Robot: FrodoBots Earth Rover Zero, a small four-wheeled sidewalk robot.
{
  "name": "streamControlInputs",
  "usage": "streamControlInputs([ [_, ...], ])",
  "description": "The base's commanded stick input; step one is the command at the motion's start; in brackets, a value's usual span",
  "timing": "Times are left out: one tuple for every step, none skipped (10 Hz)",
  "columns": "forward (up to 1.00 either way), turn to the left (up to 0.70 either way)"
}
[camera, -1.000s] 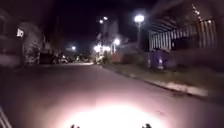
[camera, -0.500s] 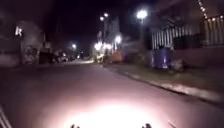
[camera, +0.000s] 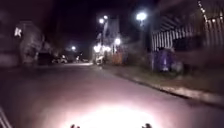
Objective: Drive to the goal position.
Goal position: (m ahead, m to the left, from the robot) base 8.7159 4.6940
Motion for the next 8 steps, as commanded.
streamControlInputs([
  [0.70,0.00],
  [0.70,0.00],
  [0.70,0.00],
  [0.70,0.00],
  [0.70,0.00],
  [0.70,0.00],
  [0.70,0.00],
  [0.70,0.00],
])
